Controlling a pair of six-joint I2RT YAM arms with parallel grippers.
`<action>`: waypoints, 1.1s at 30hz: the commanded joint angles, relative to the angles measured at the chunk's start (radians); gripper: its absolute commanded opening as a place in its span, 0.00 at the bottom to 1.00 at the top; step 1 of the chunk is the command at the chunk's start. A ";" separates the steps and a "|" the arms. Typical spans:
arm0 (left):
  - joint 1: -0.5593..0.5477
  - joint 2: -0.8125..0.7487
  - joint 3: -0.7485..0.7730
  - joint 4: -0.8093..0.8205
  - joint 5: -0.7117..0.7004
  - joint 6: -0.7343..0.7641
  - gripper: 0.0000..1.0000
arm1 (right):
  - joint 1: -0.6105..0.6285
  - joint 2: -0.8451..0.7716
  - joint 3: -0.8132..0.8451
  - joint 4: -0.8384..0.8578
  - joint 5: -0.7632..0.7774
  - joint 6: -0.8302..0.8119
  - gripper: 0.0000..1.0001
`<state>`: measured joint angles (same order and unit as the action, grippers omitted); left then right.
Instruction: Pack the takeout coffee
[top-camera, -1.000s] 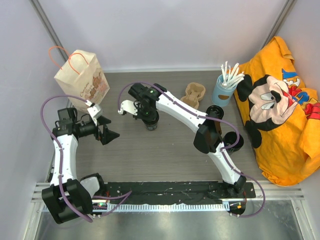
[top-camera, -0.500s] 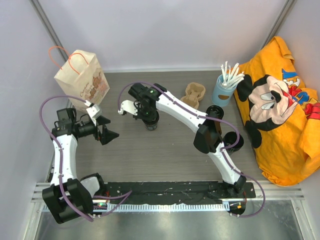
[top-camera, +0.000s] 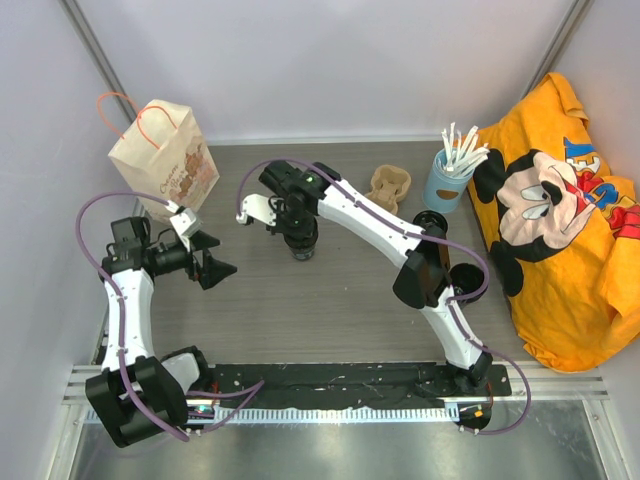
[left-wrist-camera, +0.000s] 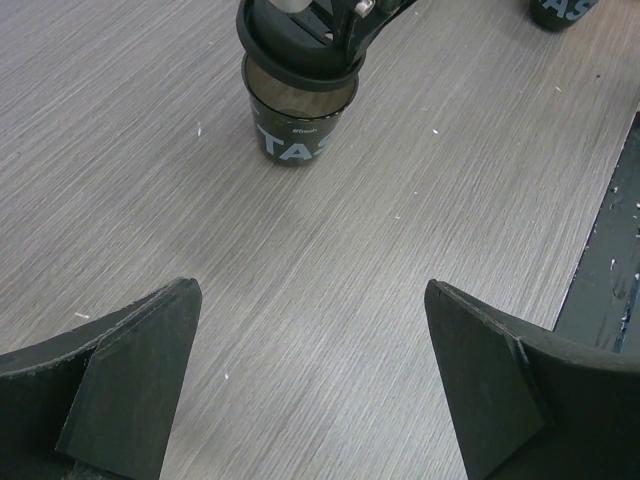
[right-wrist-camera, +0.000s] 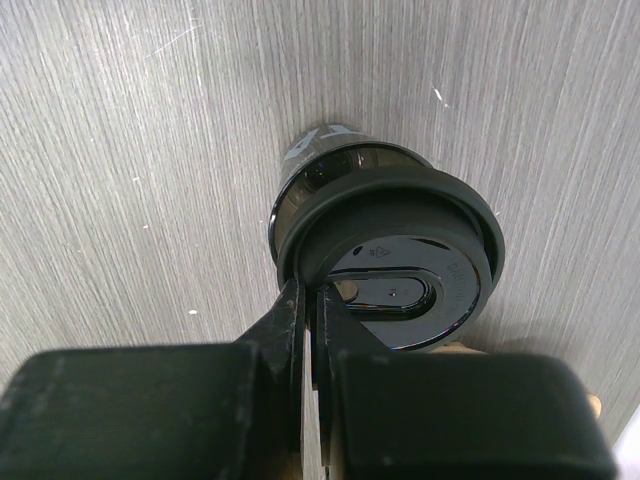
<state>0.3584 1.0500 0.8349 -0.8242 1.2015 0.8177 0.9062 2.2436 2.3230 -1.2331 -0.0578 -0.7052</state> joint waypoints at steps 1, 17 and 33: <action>0.010 0.001 0.013 -0.006 0.050 0.015 1.00 | 0.010 -0.049 0.010 -0.022 -0.017 -0.010 0.06; 0.019 0.015 0.015 -0.015 0.066 0.023 1.00 | 0.008 0.005 0.029 -0.049 -0.030 -0.028 0.06; 0.030 0.025 0.020 -0.050 0.086 0.063 1.00 | 0.008 0.050 0.052 -0.045 -0.031 -0.027 0.08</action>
<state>0.3763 1.0733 0.8349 -0.8543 1.2366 0.8467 0.9081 2.3001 2.3299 -1.2675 -0.0807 -0.7269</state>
